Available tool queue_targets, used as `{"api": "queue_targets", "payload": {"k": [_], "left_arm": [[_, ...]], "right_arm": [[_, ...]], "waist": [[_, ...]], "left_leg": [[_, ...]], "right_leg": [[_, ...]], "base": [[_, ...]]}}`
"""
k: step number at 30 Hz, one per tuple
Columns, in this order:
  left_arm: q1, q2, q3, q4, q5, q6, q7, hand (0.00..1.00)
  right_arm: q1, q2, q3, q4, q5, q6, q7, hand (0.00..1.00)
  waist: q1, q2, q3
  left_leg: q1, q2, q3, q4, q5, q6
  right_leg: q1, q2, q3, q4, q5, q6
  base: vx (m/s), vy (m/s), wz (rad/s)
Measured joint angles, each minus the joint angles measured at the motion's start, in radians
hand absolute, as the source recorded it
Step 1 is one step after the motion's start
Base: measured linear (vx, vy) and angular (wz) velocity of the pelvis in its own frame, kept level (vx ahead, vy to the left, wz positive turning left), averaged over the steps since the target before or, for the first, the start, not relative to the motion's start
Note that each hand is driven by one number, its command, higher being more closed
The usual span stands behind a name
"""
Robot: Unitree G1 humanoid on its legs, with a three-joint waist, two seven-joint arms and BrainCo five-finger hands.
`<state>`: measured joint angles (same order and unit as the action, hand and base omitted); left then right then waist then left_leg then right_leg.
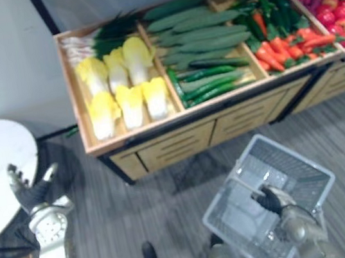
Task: Pick vegetable in the basket
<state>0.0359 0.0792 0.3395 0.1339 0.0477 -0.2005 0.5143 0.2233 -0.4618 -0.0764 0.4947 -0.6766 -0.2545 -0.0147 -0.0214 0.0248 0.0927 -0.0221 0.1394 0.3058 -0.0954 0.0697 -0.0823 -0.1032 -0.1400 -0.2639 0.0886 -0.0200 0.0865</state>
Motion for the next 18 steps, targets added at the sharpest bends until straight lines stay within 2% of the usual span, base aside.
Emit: {"api": "queue_targets", "payload": {"k": [5,8,11,14,18], "left_arm": [[-0.057,0.000,0.021,-0.011,0.014,0.007,0.040,0.00],[-0.091,0.006,0.023,0.002,0.019,0.013,0.058,0.00],[-0.140,0.024,0.024,0.072,0.055,0.020,0.074,0.00],[-0.207,0.049,0.032,0.139,0.055,0.038,0.095,0.00],[-0.296,0.079,0.071,0.254,0.052,0.056,0.131,0.00]], "right_arm": [[0.016,-0.001,0.005,-0.021,-0.004,0.001,0.000,1.00],[0.014,-0.008,0.010,-0.038,-0.023,0.001,0.001,1.00],[0.001,-0.037,0.043,-0.056,-0.022,-0.007,0.001,1.00],[-0.019,-0.038,0.066,-0.060,-0.023,-0.019,0.001,1.00],[-0.045,-0.041,0.091,-0.098,-0.023,-0.026,0.001,1.00]], "waist": [[-0.009,-0.012,0.007],[-0.031,-0.020,0.011],[-0.036,-0.022,0.012],[-0.055,-0.031,0.019],[-0.062,-0.041,0.035]], "left_leg": [[0.009,0.007,0.042,0.000,-0.003,-0.003],[0.007,0.011,0.052,0.000,-0.003,-0.005],[0.003,0.016,0.084,0.000,-0.005,-0.007],[-0.003,0.023,0.097,0.000,-0.005,-0.008],[-0.025,0.025,0.130,0.000,-0.005,-0.008]], "right_leg": [[-0.019,0.010,0.048,0.003,0.004,0.005],[-0.029,0.017,0.060,0.002,0.007,0.004],[-0.050,0.027,0.094,-0.003,0.021,0.000],[-0.057,0.039,0.110,-0.027,0.043,-0.006],[-0.087,0.049,0.145,-0.056,0.074,-0.010]], "base": [[0.00,0.006,-0.27],[0.03,-0.005,-0.16],[0.04,-0.002,-0.30],[0.04,-0.014,-0.20],[0.01,-0.004,-0.27]]}}
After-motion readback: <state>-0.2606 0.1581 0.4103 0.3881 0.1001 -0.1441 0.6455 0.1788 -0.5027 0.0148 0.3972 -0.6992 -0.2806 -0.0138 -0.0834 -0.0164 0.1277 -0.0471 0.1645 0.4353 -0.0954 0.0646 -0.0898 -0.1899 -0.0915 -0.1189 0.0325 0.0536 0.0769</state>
